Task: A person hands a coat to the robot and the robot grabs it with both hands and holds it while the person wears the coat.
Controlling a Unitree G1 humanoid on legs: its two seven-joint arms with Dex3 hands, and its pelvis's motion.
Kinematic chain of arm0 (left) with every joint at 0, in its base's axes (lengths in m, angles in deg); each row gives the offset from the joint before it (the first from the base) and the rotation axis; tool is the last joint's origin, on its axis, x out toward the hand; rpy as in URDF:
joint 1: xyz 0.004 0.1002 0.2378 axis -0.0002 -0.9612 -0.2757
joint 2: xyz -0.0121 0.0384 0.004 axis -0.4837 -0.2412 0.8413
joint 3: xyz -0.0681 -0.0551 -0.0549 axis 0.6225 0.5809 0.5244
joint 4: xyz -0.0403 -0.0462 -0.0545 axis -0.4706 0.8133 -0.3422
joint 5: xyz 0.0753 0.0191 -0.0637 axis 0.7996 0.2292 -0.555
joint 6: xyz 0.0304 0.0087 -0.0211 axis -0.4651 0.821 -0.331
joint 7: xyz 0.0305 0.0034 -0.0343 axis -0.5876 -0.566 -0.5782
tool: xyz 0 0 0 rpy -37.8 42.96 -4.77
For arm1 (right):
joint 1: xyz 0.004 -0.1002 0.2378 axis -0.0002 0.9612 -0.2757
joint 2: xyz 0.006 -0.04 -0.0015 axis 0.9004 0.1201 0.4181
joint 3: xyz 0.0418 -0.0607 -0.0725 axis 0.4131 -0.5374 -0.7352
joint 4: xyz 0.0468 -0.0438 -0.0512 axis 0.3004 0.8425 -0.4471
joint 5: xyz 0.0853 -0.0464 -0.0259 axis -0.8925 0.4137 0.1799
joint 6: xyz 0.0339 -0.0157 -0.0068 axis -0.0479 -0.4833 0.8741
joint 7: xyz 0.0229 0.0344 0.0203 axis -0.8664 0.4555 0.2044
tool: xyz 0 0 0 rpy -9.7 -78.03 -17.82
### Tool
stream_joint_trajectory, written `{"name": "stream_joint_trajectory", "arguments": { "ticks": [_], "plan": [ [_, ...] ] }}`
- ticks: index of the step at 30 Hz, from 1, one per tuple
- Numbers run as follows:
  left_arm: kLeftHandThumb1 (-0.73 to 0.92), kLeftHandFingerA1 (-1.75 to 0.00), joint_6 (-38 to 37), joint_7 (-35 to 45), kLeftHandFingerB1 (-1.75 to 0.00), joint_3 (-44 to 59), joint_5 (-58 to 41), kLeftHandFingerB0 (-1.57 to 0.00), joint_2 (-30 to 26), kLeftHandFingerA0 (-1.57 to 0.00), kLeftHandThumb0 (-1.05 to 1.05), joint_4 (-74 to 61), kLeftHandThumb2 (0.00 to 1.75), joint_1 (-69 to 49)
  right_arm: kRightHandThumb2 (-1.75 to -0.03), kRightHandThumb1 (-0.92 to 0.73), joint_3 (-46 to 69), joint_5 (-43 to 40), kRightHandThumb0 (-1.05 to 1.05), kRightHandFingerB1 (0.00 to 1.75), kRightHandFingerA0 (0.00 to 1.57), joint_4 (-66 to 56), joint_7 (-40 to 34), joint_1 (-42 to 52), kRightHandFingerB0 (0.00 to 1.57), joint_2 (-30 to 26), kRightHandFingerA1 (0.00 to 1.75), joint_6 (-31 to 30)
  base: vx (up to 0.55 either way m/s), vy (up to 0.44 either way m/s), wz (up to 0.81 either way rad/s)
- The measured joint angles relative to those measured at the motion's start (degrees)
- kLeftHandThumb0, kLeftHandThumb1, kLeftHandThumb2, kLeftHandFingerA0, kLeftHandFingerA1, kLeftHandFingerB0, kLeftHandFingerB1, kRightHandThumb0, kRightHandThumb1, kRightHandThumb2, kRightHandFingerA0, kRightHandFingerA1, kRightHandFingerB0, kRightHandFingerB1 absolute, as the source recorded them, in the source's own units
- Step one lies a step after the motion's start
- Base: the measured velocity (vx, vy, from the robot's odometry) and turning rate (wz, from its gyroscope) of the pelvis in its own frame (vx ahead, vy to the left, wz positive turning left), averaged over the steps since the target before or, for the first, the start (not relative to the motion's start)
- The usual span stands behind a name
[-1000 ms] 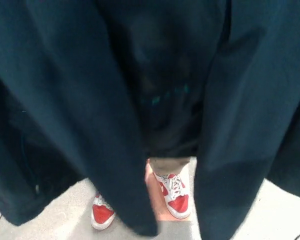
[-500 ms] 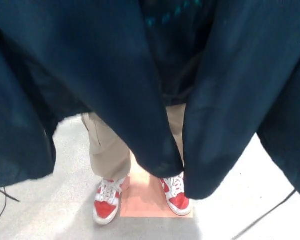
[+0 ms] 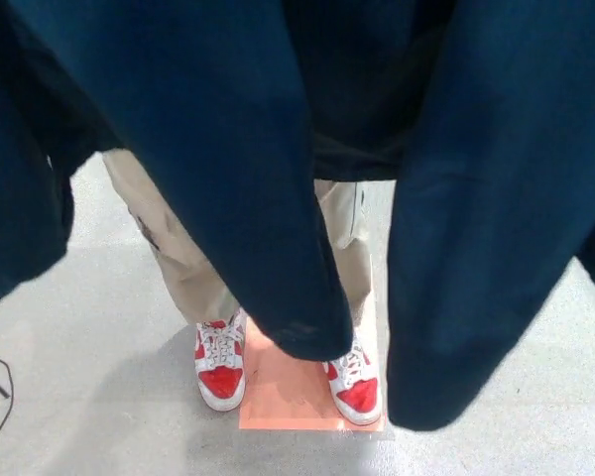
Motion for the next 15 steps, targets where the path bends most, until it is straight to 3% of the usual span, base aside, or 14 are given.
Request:
{"name": "stream_joint_trajectory", "arguments": {
  "ticks": [2,3,6,7,8,9,10,11,13,15],
  "plan": [
    [0.79,-1.66,0.0,-1.2,-0.95,-0.9,0.6,-0.82,0.0,-0.93,-0.44,1.8,0.63,2.5,-0.65,-0.85,-1.0,0.8,-0.39,1.73,0.99,2.2,-1.1,-2.9,0.75,-0.4,1.75,0.2,0.00,0.000,0.00],
    [0.80,-1.75,0.0,-1.8,-1.35,-1.3,0.8,-0.69,0.0,-0.88,-0.43,2.7,0.66,3.6,-0.64,-0.84,-1.6,1.3,-0.38,1.72,0.97,3.2,-1.7,-4.2,0.76,-0.7,1.75,0.2,0.00,0.000,0.00],
    [0.84,-1.75,0.0,-2.6,-1.45,-2.6,1.4,-0.63,0.0,-0.85,-0.42,4.7,0.65,6.7,-0.64,-0.84,-3.0,2.3,-0.38,1.75,0.97,5.5,-3.4,-7.2,0.76,-1.2,1.75,0.3,0.00,0.000,0.00],
    [0.84,-1.75,0.0,-2.8,-1.45,-3.0,1.5,-0.63,0.0,-0.85,-0.42,5.3,0.65,7.6,-0.64,-0.84,-3.3,2.6,-0.38,1.75,0.97,6.2,-3.9,-7.9,0.76,-1.3,1.75,0.4,0.00,0.000,0.00],
    [0.84,-1.75,0.0,-2.9,-1.30,-3.4,1.7,-0.67,0.0,-0.85,-0.42,5.7,0.64,8.3,-0.64,-0.84,-3.5,2.8,-0.38,1.72,0.96,6.7,-4.4,-8.4,0.75,-1.4,1.75,0.4,0.00,0.000,0.00],
    [0.78,-1.73,0.0,-3.0,-0.97,-3.8,2.0,-0.78,-0.1,-0.86,-0.41,6.1,0.67,9.0,-0.68,-0.82,-3.8,3.0,-0.38,1.63,0.93,7.2,-5.0,-9.0,0.80,-1.6,1.75,0.5,0.00,0.000,0.00],
    [0.78,-1.73,0.0,-3.1,-0.97,-4.0,2.1,-0.78,-0.1,-0.86,-0.41,6.2,0.67,9.2,-0.68,-0.82,-3.9,3.1,-0.38,1.63,0.93,7.3,-5.2,-9.2,0.80,-1.7,1.75,0.5,0.00,0.000,0.00],
    [0.77,-1.71,0.0,-3.1,-1.08,-4.2,2.4,-0.76,-0.1,-0.86,-0.41,6.6,0.67,9.8,-0.68,-0.82,-4.3,3.4,-0.40,1.64,0.95,7.8,-5.8,-9.6,0.81,-1.8,1.75,0.5,0.00,0.000,0.00],
    [0.76,-1.69,0.0,-3.1,-1.04,-4.3,2.5,-0.77,-0.2,-0.86,-0.41,7.1,0.68,10.1,-0.65,-0.84,-4.8,3.8,-0.39,1.69,0.99,8.3,-6.4,-9.9,0.79,-1.8,1.75,0.5,0.00,0.000,0.00],
    [0.74,-1.70,0.0,-3.1,-1.11,-4.4,2.7,-0.74,-0.4,-0.83,-0.42,7.7,0.66,10.4,-0.68,-0.81,-5.5,4.3,-0.39,1.65,0.97,8.7,-7.0,-10.2,0.85,-1.9,1.75,0.5,0.00,0.000,0.00]
  ]
}}
